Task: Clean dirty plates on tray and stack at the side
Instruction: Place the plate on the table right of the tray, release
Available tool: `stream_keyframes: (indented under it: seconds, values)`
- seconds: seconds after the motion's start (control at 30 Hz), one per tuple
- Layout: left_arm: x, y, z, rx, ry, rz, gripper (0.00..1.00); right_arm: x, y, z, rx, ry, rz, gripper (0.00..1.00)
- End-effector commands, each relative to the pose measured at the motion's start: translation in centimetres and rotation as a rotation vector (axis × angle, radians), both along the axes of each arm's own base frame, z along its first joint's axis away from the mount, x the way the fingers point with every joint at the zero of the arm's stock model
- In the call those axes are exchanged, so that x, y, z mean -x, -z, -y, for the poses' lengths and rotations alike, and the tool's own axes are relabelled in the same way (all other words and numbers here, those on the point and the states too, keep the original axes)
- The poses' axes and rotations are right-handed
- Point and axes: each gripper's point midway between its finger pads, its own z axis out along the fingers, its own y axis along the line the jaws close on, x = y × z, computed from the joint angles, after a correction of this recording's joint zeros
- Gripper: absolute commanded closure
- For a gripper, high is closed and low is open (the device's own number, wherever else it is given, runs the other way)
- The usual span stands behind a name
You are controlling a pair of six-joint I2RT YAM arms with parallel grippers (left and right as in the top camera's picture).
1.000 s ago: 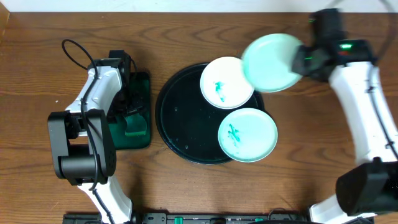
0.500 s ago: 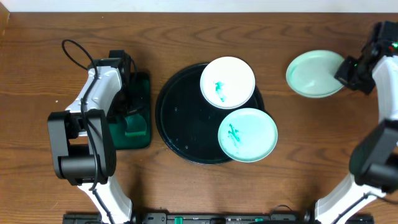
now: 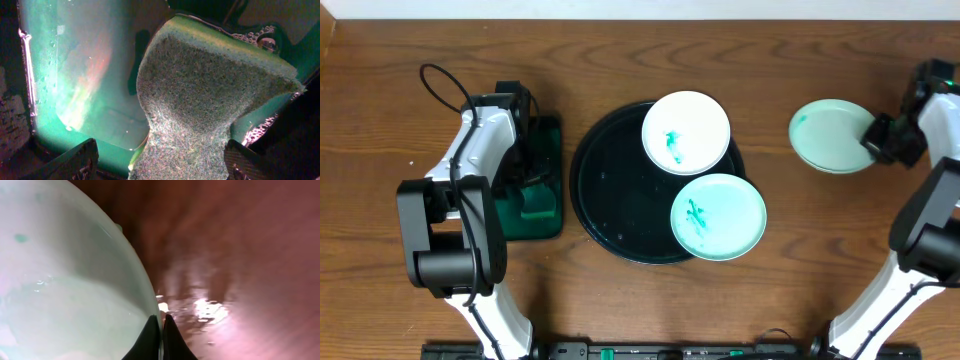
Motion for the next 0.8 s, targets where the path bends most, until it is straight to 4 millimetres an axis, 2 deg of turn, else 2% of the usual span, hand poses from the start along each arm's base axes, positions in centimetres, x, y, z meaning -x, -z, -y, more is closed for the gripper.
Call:
stream_keyframes:
  seconds: [0.0, 0.03, 0.07, 0.17, 0.23, 0.37, 0.47, 0.6, 0.7, 0.77]
  values:
    - [0.2, 0.3, -0.1, -0.001, -0.001, -0.013, 0.19, 0.5, 0.1, 1.2, -0.004, -0.004, -0.011, 0.75]
    - [0.2, 0.3, -0.1, -0.001, -0.001, -0.013, 0.19, 0.6, 0.1, 1.0, -0.028, -0.034, -0.009, 0.52]
    - [0.2, 0.3, -0.1, -0.001, 0.0, -0.012, 0.19, 0.6, 0.1, 0.7, -0.046, -0.053, -0.007, 0.5]
    - [0.2, 0.3, -0.1, -0.001, 0.0, -0.012, 0.19, 0.7, -0.4, 0.1, -0.077, -0.079, 0.001, 0.53]
    - [0.2, 0.3, -0.1, -0.001, -0.001, -0.012, 0.19, 0.3, -1.5, -0.3, -0.08, -0.103, 0.024, 0.55]
    - [0.2, 0.3, -0.1, -0.001, -0.001, -0.013, 0.19, -1.8, -6.9, -3.2, -0.101, -0.218, 0.178, 0.54]
    - [0.2, 0.3, -0.1, -0.001, -0.001, -0.012, 0.19, -2.0, -11.0, -6.3, -0.085, -0.289, 0.25, 0.5]
    - [0.2, 0.3, -0.1, -0.001, 0.0, -0.013, 0.19, -0.4, -14.2, -11.1, -0.093, -0.389, 0.257, 0.48]
    - [0.2, 0.3, -0.1, -0.001, 0.0, -0.013, 0.19, 1.6, -14.7, -14.3, -0.122, -0.415, 0.192, 0.5]
    - [0.2, 0.3, -0.1, -0.001, -0.001, -0.013, 0.19, 2.9, -14.3, -15.9, -0.15, -0.417, 0.13, 0.58]
